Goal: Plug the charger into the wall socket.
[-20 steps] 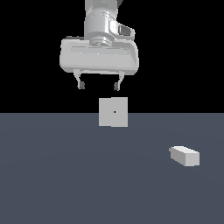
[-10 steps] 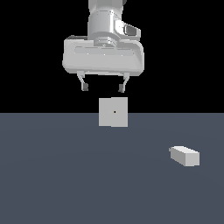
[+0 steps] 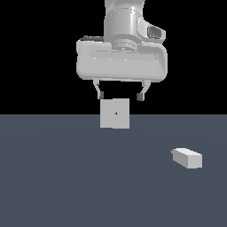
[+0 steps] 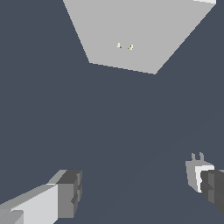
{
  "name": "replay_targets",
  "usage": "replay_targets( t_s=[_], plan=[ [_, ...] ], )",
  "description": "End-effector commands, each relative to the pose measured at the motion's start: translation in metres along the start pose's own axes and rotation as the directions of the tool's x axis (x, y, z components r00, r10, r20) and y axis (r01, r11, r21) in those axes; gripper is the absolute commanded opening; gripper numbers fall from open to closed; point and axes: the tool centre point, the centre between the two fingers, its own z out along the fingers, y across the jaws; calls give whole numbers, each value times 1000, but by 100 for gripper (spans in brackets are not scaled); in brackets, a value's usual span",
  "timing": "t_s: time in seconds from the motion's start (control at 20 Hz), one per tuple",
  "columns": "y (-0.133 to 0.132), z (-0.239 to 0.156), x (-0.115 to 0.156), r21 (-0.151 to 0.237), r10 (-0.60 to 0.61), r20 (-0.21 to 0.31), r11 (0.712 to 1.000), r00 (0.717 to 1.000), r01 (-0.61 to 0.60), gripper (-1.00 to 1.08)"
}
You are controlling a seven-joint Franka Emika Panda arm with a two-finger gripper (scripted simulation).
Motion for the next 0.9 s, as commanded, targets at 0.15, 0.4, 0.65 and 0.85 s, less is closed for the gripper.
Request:
replay_targets(
  t_s=[0.15,0.4,0.65,0.85],
  plan=[
    [30,15,-18,-6,-20,-59,1000,998,19,100],
    [59,30,-32,-12,-39,-114,999,993,38,100],
    [84,44,-42,-16,-55,-161,998,985,53,100],
    [99,53,-48,-18,-66,-191,998,979,64,100]
  ],
)
